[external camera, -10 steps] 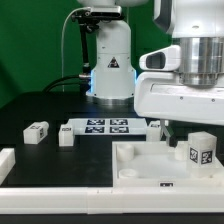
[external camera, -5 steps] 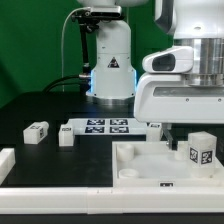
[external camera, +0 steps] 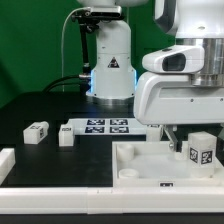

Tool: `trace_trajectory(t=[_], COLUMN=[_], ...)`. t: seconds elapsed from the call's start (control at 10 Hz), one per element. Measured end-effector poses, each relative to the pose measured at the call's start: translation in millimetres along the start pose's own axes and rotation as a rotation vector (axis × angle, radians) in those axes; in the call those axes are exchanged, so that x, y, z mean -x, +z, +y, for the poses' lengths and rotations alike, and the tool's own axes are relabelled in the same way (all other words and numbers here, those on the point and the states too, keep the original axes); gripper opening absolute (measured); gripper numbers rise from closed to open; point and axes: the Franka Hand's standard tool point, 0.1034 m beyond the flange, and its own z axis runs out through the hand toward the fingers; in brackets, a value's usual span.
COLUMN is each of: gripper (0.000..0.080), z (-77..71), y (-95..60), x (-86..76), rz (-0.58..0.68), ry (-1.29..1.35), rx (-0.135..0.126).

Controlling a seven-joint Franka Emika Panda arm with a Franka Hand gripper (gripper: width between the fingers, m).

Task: Assemble one leg

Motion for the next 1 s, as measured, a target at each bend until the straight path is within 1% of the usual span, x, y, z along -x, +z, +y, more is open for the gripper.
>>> trace_trajectory(t=[0.1, 0.2, 0.4, 0.5, 0.7, 0.8, 1.0], gripper=[0.0363, 0.0292, 0.0292, 0.0292, 0.0292, 0.0292, 0.0292], z=[0.0, 0.1, -0.1, -0.8, -5.8, -8.1, -10.4], y=[0.1, 0.2, 0.5, 0.5, 0.8, 0.8, 1.0], x=[0.1, 0.1, 0.3, 0.3, 1.2, 1.5, 0.6], rz=[0.0, 0.0, -0.001, -0.001, 0.0, 0.0, 0.004], ry=[0.0, 0.001, 0.034, 0.145, 0.442, 0.641, 0.9], rx=[0.0, 0.0, -0.001, -0.003, -0.002, 0.0, 0.012])
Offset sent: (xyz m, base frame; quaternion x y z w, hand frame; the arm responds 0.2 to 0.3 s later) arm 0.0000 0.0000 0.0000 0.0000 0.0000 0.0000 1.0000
